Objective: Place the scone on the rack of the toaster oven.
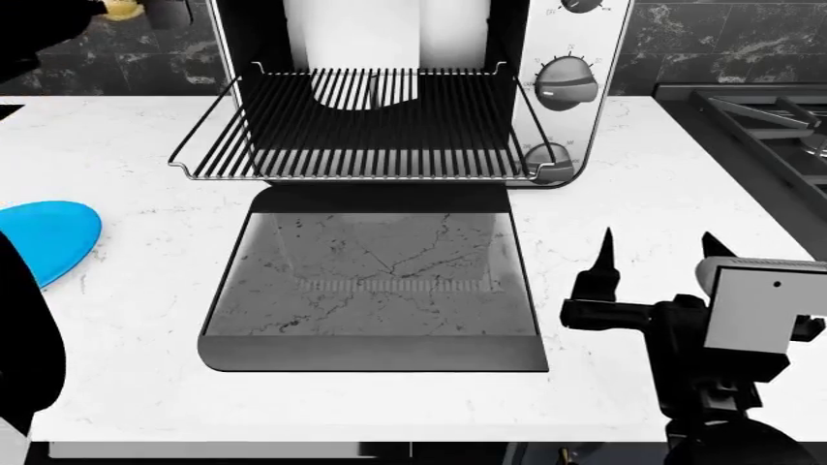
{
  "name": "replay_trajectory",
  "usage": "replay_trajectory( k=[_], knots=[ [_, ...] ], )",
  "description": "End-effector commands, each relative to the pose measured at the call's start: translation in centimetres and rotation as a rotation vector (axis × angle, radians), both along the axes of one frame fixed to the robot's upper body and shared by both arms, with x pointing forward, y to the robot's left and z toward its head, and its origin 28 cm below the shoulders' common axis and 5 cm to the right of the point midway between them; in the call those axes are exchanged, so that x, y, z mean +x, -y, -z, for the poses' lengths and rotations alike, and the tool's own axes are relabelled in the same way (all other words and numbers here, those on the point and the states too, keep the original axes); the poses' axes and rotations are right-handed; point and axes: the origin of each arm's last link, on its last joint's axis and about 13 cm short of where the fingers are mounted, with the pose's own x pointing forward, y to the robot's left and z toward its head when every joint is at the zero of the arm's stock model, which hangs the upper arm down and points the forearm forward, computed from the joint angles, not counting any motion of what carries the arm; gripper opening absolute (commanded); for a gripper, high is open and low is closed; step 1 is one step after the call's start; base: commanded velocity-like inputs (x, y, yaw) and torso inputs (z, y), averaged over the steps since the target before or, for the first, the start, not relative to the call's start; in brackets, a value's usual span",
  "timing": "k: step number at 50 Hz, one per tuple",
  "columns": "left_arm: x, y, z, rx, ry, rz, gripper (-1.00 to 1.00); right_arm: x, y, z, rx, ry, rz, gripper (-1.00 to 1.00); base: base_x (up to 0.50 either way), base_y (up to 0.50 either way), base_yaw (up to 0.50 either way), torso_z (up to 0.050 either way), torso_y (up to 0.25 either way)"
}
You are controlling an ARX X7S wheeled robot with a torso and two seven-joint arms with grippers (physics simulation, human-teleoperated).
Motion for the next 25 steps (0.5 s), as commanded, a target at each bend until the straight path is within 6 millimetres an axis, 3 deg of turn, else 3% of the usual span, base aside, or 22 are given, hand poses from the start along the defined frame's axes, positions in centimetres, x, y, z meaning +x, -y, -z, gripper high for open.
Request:
replay_trajectory(
  k=[1, 25],
  knots=[
    [-0.9, 2.3, -0.6, -0.003, 0.004, 0.099, -1.0, 0.1, -0.1, 0.1, 0.001, -0.002, -0.004, 1.0, 0.0, 0.0, 0.0, 0.0, 0.0],
    [-3.0, 6.1, 0.5, 0.016, -0.02, 0.26, -1.0, 0.1, -0.1, 0.3, 0.011, 0.003, -0.004, 1.0, 0.0, 0.0, 0.0, 0.0, 0.0]
  ],
)
